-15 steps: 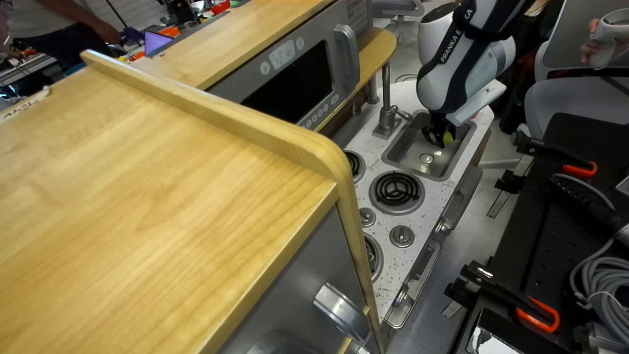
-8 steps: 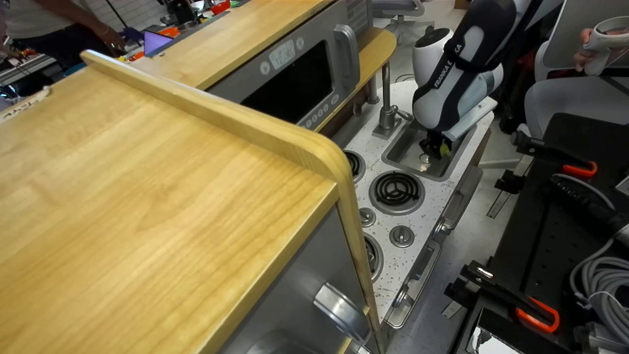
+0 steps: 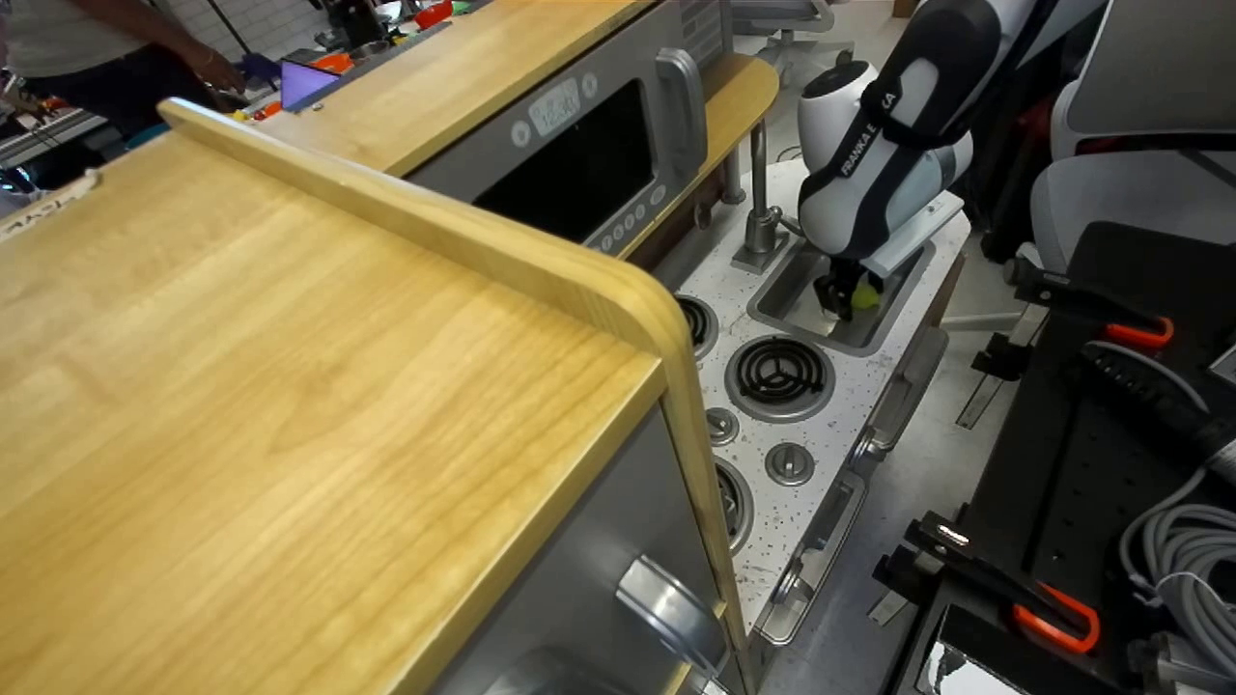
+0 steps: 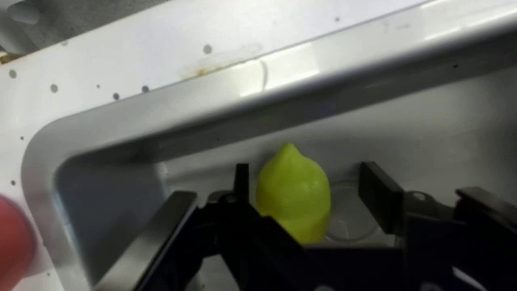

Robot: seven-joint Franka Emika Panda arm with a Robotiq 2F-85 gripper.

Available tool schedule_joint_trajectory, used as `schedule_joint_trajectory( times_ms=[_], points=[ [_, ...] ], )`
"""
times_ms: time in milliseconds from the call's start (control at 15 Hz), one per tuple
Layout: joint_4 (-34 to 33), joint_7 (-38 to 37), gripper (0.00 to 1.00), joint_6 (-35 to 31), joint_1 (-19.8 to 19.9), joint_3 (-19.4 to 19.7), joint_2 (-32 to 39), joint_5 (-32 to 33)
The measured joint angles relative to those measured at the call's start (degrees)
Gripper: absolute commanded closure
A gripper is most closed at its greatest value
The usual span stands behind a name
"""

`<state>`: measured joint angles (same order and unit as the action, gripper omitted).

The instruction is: Pick up the lemon toy from the stove and put it in the sink.

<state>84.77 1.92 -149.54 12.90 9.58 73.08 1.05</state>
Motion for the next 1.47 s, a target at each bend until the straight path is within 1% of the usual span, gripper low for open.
schedule_joint_trajectory(
  times_ms=[133, 267, 733, 1200, 1267, 1333, 1400, 1467],
  points=[
    [1.6, 1.0, 0.0, -0.2, 0.1, -0.7, -1.6, 0.0],
    [5.3, 2.3, 0.0, -1.5, 0.1, -1.4, -4.6, 0.0],
    [23.0, 6.0, 0.0, -4.1, 0.7, -2.2, -19.3, 0.0],
    [42.8, 8.9, 0.0, -11.0, -0.4, -2.2, -36.5, 2.6],
    [45.5, 9.2, 0.0, -10.1, -0.7, -2.2, -39.2, 3.1],
    [47.9, 10.4, 0.0, -7.5, -0.9, -2.5, -41.8, 3.3],
    [49.9, 11.6, 0.0, -5.3, -0.9, -2.9, -44.1, 3.3],
    [51.3, 12.2, 0.0, -4.4, -0.9, -3.1, -45.6, 3.3]
  ],
)
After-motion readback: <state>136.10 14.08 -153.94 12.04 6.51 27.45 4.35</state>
